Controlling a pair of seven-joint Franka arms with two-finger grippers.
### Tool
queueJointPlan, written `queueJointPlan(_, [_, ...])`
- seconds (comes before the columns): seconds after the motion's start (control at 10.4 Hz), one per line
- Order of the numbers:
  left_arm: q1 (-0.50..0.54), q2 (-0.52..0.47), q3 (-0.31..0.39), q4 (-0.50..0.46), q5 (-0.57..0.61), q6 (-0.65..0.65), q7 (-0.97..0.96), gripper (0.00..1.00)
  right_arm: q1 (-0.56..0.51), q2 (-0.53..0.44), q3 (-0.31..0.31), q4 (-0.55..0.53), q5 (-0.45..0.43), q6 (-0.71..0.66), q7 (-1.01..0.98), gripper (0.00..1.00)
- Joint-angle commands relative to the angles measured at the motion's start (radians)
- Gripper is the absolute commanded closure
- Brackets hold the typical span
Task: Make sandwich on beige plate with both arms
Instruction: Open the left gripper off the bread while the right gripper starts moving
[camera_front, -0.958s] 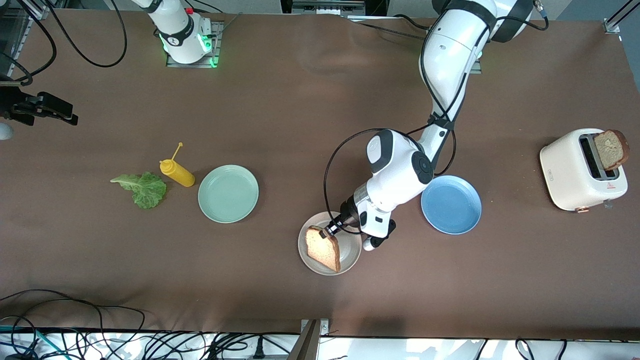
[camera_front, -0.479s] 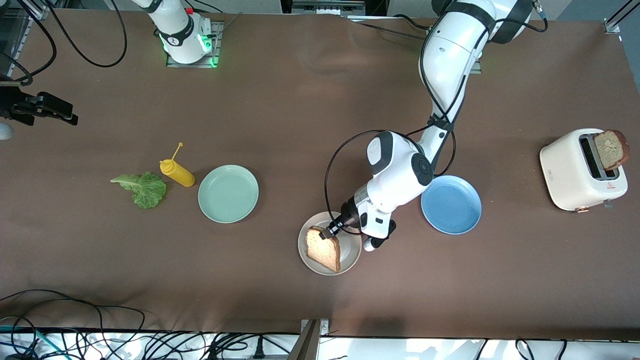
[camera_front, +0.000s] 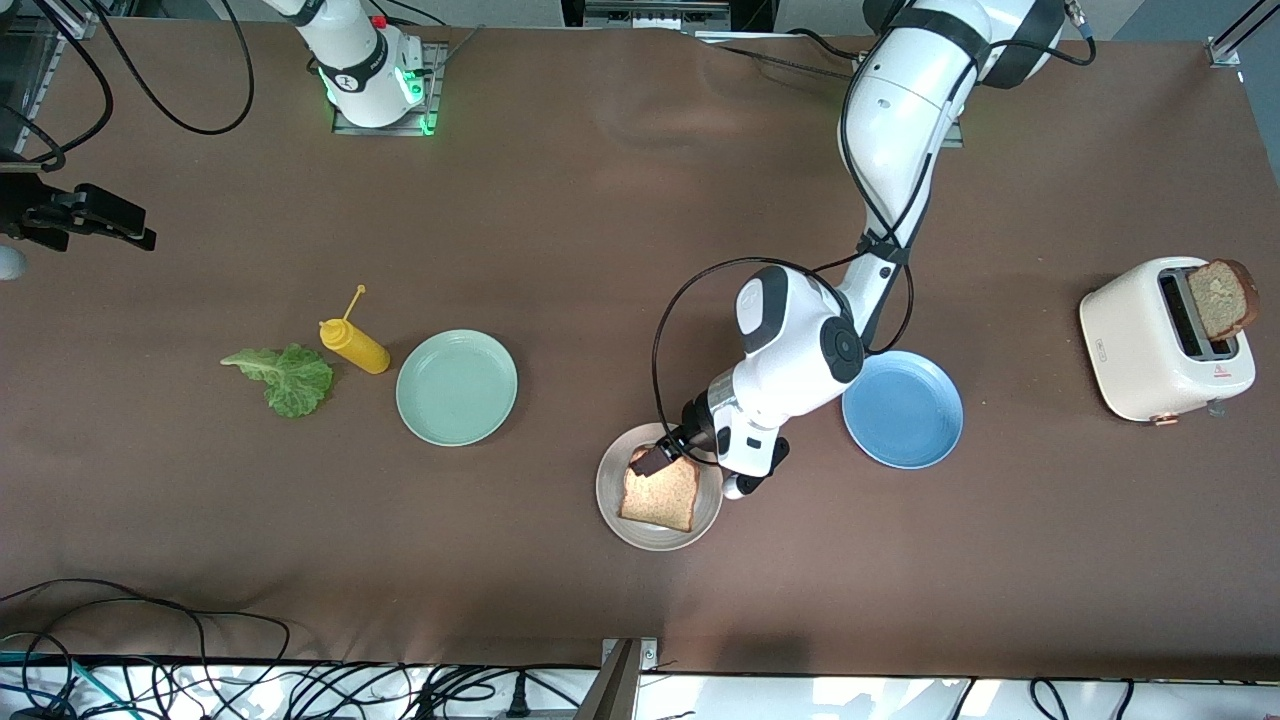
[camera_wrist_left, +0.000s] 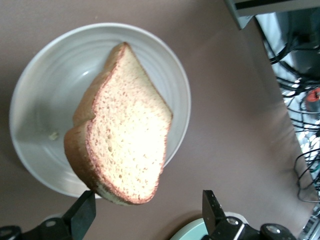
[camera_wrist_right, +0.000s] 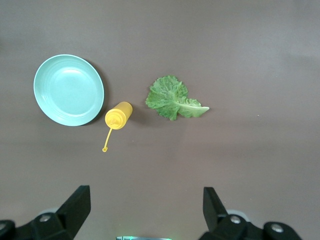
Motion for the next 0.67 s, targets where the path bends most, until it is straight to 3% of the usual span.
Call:
queueJointPlan(0.0, [0.032, -0.008, 0.004, 0.000, 0.048, -0.132, 0.011, 0.02, -0.001, 0.007, 0.002, 0.019, 0.011, -0.019, -0.012, 0.00])
queueJointPlan(0.29, [0.059, -0.010, 0.005, 0.003, 0.060, -0.230, 0.012, 0.00, 0.005, 0.027, 0.005, 0.019, 0.012, -0.021, -0.041, 0.00])
queueJointPlan(0.57, [0.107, -0.059, 0.014, 0.002, 0.183, -0.376, 0.011, 0.00, 0.008, 0.039, 0.006, 0.010, -0.002, -0.077, -0.109, 0.00])
